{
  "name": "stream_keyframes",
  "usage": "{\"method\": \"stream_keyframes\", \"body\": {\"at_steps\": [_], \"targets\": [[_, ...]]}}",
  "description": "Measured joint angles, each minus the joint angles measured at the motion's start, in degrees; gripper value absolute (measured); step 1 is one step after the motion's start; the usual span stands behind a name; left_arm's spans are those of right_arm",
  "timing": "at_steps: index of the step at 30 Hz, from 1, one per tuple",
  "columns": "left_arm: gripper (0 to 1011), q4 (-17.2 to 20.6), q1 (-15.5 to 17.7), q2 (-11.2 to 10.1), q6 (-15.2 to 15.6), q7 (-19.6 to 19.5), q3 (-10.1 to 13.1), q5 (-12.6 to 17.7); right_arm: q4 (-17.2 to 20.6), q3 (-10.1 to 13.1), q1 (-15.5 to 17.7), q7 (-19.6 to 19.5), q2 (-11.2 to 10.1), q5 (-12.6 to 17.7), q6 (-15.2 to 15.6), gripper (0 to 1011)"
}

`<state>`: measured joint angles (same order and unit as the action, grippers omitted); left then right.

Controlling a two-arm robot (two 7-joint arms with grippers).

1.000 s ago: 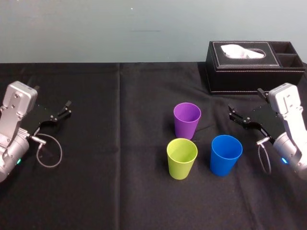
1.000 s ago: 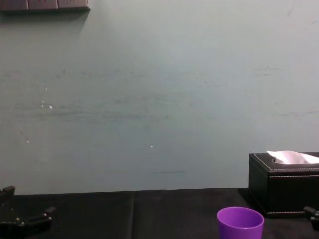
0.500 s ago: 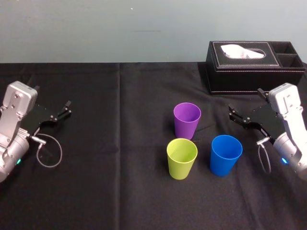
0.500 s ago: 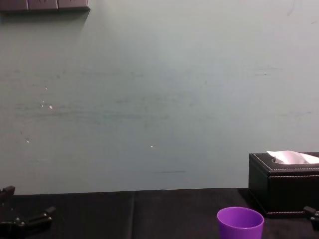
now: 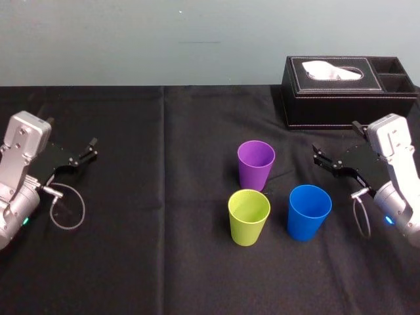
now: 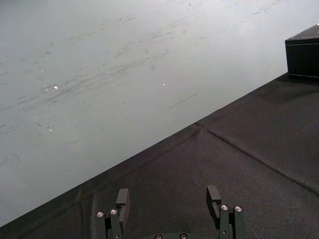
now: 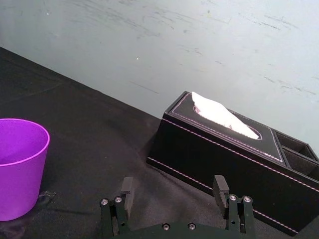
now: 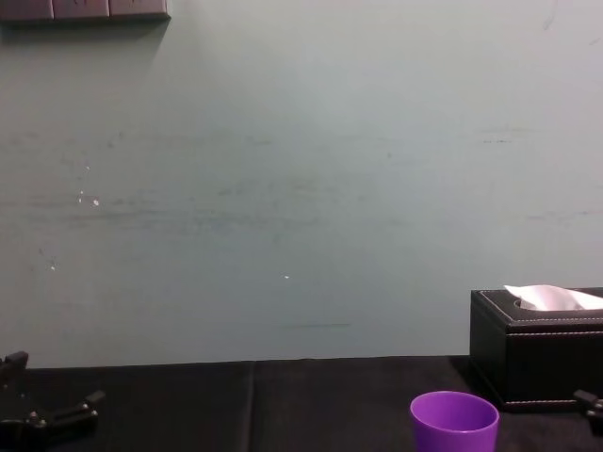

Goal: Stack the three plastic cups sequentially using one hand.

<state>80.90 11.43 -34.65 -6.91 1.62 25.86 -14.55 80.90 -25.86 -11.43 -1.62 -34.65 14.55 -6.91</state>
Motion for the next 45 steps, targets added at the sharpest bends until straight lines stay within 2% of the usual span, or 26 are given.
{"method": "stream_keyframes", "body": {"at_steps": [5,11,16,22,26,29,35,39,45], "targets": [[1011,0.0,0.0,0.0,0.0,0.0,0.0,0.0,0.0,0.0,0.0,0.0,0.0,0.0,0.0,1003],[1011,0.0,0.0,0.0,0.0,0.0,0.0,0.0,0.7,2.5,1.6,2.1,-0.6,2.1,-1.3,1003],[1011,0.0,0.0,0.0,0.0,0.0,0.0,0.0,2.8,5.1,4.3,3.7,-2.0,4.3,-2.7,1003],[1012,0.0,0.0,0.0,0.0,0.0,0.0,0.0,6.6,9.2,10.0,7.6,-4.7,8.8,-6.4,1003],[1011,0.0,0.0,0.0,0.0,0.0,0.0,0.0,8.5,10.9,12.8,9.7,-5.9,10.9,-8.3,1003],[1011,0.0,0.0,0.0,0.0,0.0,0.0,0.0,10.8,13.0,16.3,12.5,-7.5,13.6,-10.2,1003],[1011,0.0,0.0,0.0,0.0,0.0,0.0,0.0,14.0,16.2,22.1,16.3,-9.5,17.1,-13.0,1003],[1011,0.0,0.0,0.0,0.0,0.0,0.0,0.0,15.1,17.6,25.2,19.2,-10.6,19.2,-14.1,1003],[1011,0.0,0.0,0.0,0.0,0.0,0.0,0.0,16.0,18.2,28.6,23.8,-12.1,20.2,-15.2,1003]]}}
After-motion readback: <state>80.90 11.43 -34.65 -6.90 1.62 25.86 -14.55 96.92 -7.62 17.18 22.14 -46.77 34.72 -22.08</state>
